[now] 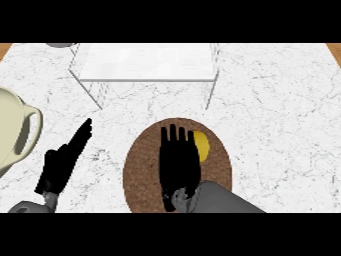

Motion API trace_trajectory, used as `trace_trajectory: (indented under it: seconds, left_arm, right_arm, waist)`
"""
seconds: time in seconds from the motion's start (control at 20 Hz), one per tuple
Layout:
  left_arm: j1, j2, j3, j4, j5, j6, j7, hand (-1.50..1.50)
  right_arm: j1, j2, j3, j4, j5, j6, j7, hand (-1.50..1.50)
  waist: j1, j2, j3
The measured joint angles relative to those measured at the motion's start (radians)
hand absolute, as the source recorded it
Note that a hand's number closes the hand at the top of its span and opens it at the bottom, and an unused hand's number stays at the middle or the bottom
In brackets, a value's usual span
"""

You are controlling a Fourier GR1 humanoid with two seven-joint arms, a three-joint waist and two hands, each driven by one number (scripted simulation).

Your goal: Pick the pear from the placemat and place it in the tiered shelf

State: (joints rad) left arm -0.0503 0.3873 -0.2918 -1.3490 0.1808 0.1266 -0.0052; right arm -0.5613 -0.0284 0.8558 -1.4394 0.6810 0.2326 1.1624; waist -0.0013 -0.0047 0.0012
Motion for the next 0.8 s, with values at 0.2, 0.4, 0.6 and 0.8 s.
trace_trajectory:
  seconds: [0.2, 0.4, 0.6, 0.8]
  left_arm:
    - [0.004, 0.001, 0.006, -0.004, -0.009, -0.012, 0.001, 0.00]
    - [-0.004, -0.011, 0.013, -0.002, -0.019, -0.015, 0.012, 0.00]
    - [0.013, -0.014, 0.024, -0.014, -0.025, -0.024, 0.012, 0.00]
    - [0.002, -0.028, 0.036, 0.008, -0.044, -0.030, 0.001, 0.00]
  right_arm:
    - [0.015, -0.006, -0.012, 0.033, 0.026, 0.013, -0.031, -1.50]
    - [0.021, 0.002, -0.015, 0.064, 0.040, 0.015, -0.041, -1.50]
    - [0.045, 0.002, -0.040, 0.103, 0.080, 0.023, -0.082, -1.50]
    - [0.040, 0.013, -0.042, 0.136, 0.084, 0.017, -0.091, 1.50]
  waist:
    - [0.002, 0.001, 0.000]
    - [0.005, 0.001, 0.000]
    - [0.005, 0.000, -0.001]
    - [0.007, -0.004, -0.001]
